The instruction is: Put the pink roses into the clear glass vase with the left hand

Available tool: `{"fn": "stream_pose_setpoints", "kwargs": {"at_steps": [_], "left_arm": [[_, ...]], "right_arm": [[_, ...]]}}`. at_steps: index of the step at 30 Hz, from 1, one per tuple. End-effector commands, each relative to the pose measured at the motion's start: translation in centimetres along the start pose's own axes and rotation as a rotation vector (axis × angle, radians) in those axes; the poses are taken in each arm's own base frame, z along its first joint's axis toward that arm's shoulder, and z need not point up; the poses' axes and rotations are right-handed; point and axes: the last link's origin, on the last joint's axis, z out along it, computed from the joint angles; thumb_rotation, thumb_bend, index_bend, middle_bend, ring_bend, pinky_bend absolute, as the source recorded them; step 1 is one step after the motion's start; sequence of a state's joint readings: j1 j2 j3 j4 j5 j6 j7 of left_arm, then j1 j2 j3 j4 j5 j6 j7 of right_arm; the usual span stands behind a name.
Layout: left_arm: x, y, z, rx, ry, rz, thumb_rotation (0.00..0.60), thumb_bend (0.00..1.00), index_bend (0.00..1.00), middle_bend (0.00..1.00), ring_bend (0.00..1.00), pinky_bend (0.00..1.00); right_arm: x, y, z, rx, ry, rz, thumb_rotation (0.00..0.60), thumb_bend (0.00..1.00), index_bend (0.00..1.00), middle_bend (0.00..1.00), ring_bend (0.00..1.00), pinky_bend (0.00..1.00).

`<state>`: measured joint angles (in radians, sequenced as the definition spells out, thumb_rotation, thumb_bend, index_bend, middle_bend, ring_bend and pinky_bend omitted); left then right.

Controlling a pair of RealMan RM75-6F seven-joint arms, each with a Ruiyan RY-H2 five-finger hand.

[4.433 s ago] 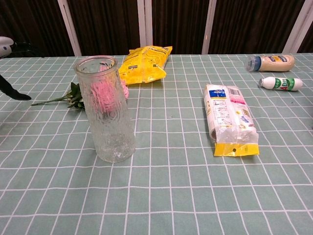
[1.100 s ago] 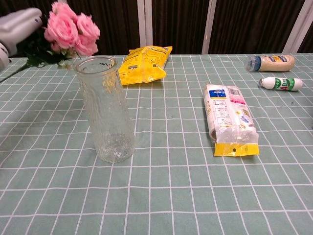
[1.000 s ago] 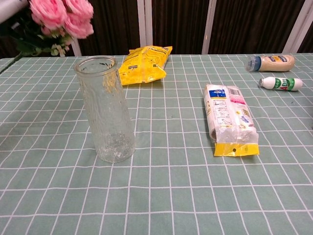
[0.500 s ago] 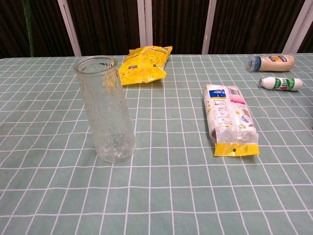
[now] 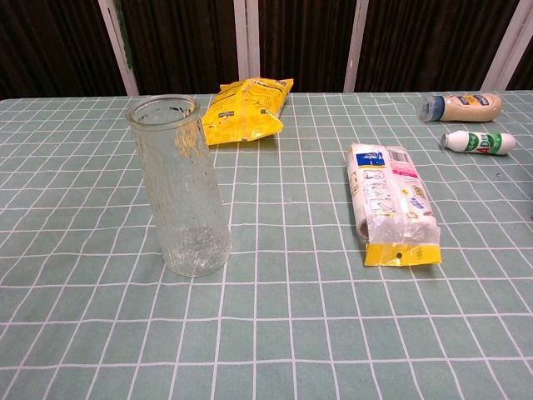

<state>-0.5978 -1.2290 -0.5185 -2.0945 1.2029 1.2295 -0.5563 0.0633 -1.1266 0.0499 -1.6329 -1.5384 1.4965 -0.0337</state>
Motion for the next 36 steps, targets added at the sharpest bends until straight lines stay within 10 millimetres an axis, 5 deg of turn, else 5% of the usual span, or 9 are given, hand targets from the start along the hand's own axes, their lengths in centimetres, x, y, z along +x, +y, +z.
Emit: {"fn": "stream_pose_setpoints", "kwargs": {"at_steps": [1,17,36], "left_arm": [[-1.3,0.4,0.4,0.008,-0.002,-0.017,0.6,0.46,0.43,0.47,0.33,0.47],[-3.7,-1.1,-0.3,0.053,-0.058,0.002,0.6,0.46,0.43,0.47,0.33,0.47],[-6.9,-7.2,-2.3,0.157,-0.181,0.046,0.6,0.45,0.43,0.46,0.33,0.45]], "right_arm": [[-0.1,0.0,0.1,0.002,-0.004,0.0,0.6,0.17,0.12,0.09,0.01,0.0],[0.2,0.1,0.0,0.001,0.006,0.009,0.6,0.17,0.12,0.09,0.01,0.0],[0.4,0.2,-0.1,0.001,0.006,0.022,0.6,0.17,0.12,0.09,0.01,0.0]]}}
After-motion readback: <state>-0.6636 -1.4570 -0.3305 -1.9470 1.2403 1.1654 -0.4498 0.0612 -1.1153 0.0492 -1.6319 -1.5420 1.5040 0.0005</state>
